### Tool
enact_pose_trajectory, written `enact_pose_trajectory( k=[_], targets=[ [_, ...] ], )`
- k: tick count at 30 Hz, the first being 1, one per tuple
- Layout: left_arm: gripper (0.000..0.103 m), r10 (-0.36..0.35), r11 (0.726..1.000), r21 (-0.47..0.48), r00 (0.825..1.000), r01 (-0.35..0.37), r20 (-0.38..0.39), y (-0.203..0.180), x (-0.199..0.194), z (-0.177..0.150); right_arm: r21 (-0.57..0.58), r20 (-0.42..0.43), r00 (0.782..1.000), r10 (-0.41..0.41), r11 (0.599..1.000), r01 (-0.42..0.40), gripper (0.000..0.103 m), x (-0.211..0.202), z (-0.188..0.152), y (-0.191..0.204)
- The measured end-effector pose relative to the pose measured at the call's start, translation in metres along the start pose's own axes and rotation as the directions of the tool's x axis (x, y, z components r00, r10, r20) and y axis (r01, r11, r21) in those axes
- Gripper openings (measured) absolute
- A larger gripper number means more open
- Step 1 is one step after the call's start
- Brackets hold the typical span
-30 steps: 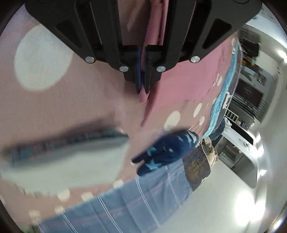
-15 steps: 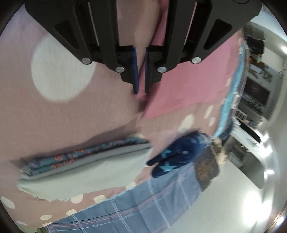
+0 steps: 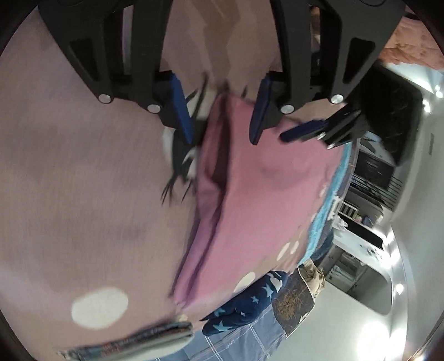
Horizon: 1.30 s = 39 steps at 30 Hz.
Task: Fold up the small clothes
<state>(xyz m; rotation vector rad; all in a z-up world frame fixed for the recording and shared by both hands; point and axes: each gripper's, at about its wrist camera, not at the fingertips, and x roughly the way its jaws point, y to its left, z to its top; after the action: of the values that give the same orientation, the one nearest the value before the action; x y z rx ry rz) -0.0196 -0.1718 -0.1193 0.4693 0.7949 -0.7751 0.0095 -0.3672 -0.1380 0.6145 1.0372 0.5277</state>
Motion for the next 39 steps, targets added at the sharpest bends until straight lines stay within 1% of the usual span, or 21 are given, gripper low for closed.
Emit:
enact_pose_trajectory(
  k=[2, 3, 4, 7, 8, 9, 10, 12, 13, 16, 18, 19, 21, 22, 23, 25, 28, 31, 33, 36, 39],
  targets=[
    [0.039, 0.002, 1.0, -0.002, 1.0, -0.002, 0.005, -0.001, 0.003, 0.0, 0.0, -0.01, 1.0, 0.007, 1.0, -0.007, 0.044, 0.005, -0.004, 0.004],
    [0.039, -0.008, 1.0, -0.009, 1.0, 0.008, 0.003, 0.002, 0.003, 0.004, -0.013, 0.005, 0.999, -0.037, 0.999, 0.037, 0.033, 0.007, -0.005, 0.007],
    [0.039, -0.025, 1.0, -0.016, 1.0, 0.025, 0.005, 0.003, 0.002, 0.005, -0.011, 0.033, 0.995, -0.098, 0.995, 0.099, 0.006, 0.007, -0.005, 0.011],
    [0.039, -0.049, 0.999, -0.016, 0.999, 0.049, 0.012, 0.002, 0.0, 0.002, 0.006, 0.184, 0.972, -0.149, 0.989, 0.15, 0.0, -0.017, -0.008, 0.023],
    [0.039, -0.055, 0.998, -0.024, 0.998, 0.055, 0.018, 0.002, 0.0, 0.0, -0.009, 0.197, 0.949, -0.246, 0.968, 0.252, 0.0, -0.019, -0.007, 0.025],
    [0.039, -0.062, 0.998, -0.032, 0.998, 0.063, 0.02, 0.002, 0.0, -0.002, -0.027, 0.214, 0.9, -0.38, 0.919, 0.394, 0.0, -0.017, -0.008, 0.022],
    [0.039, -0.07, 0.997, -0.041, 0.997, 0.071, 0.022, 0.003, 0.0, -0.001, -0.024, 0.205, 0.876, -0.437, 0.892, 0.451, 0.0, -0.014, -0.01, 0.016],
    [0.039, -0.085, 0.995, -0.053, 0.996, 0.086, 0.028, 0.003, -0.002, -0.003, 0.065, 0.173, 0.928, -0.331, 0.944, 0.325, 0.0, -0.023, -0.013, -0.002],
    [0.039, -0.088, 0.995, -0.052, 0.996, 0.089, 0.03, 0.002, -0.003, -0.004, 0.079, 0.173, 0.936, -0.305, 0.952, 0.296, 0.0, -0.028, -0.013, -0.002],
    [0.039, -0.09, 0.995, -0.044, 0.995, 0.091, 0.033, 0.0, -0.003, -0.004, -0.002, 0.168, 0.965, -0.2, 0.979, 0.203, 0.006, -0.032, -0.013, 0.017],
    [0.039, -0.093, 0.994, -0.047, 0.995, 0.095, 0.039, 0.001, -0.003, -0.005, -0.008, 0.122, 0.983, -0.137, 0.99, 0.139, 0.037, -0.019, -0.014, 0.023],
    [0.039, -0.097, 0.994, -0.052, 0.994, 0.099, 0.042, 0.002, -0.004, -0.005, -0.001, 0.093, 0.987, -0.129, 0.992, 0.129, 0.071, -0.01, -0.014, 0.026],
    [0.039, -0.109, 0.991, -0.068, 0.993, 0.112, 0.05, 0.005, -0.005, -0.007, -0.014, 0.09, 0.981, -0.172, 0.985, 0.174, 0.074, 0.011, -0.015, 0.032],
    [0.039, -0.114, 0.99, -0.077, 0.992, 0.118, 0.055, 0.006, -0.007, -0.008, -0.037, 0.122, 0.972, -0.2, 0.978, 0.206, 0.058, 0.013, -0.019, 0.036],
    [0.039, -0.118, 0.989, -0.087, 0.991, 0.122, 0.059, 0.008, -0.009, -0.009, -0.032, 0.118, 0.966, -0.232, 0.971, 0.237, 0.004, 0.017, -0.02, 0.038],
    [0.039, -0.123, 0.986, -0.107, 0.99, 0.13, 0.07, 0.012, -0.015, -0.013, 0.084, 0.121, 0.975, -0.186, 0.981, 0.176, 0.003, 0.008, -0.025, 0.03],
    [0.039, -0.141, 0.977, -0.148, 0.987, 0.152, 0.082, 0.02, -0.025, -0.025, 0.026, 0.118, 0.937, -0.329, 0.944, 0.328, 0.0, 0.008, -0.035, 0.035],
    [0.039, -0.151, 0.96, -0.223, 0.983, 0.171, 0.104, 0.037, -0.038, -0.038, 0.054, 0.127, 0.949, -0.289, 0.957, 0.285, 0.0, 0.002, -0.038, 0.024],
    [0.039, -0.146, 0.941, -0.284, 0.978, 0.183, 0.148, 0.053, -0.057, -0.05, 0.062, 0.143, 0.933, -0.331, 0.943, 0.326, 0.0, -0.01, -0.038, 0.023],
    [0.04, -0.074, 0.91, -0.383, 0.972, 0.157, 0.222, 0.087, -0.095, -0.074, 0.045, 0.198, 0.893, -0.405, 0.914, 0.404, 0.005, -0.025, -0.041, 0.033],
    [0.04, 0.061, 0.869, -0.489, 0.964, 0.076, 0.258, 0.127, -0.13, -0.106, 0.0, 0.225, 0.887, -0.404, 0.91, 0.414, 0.005, -0.028, -0.035, 0.052]
  ],
)
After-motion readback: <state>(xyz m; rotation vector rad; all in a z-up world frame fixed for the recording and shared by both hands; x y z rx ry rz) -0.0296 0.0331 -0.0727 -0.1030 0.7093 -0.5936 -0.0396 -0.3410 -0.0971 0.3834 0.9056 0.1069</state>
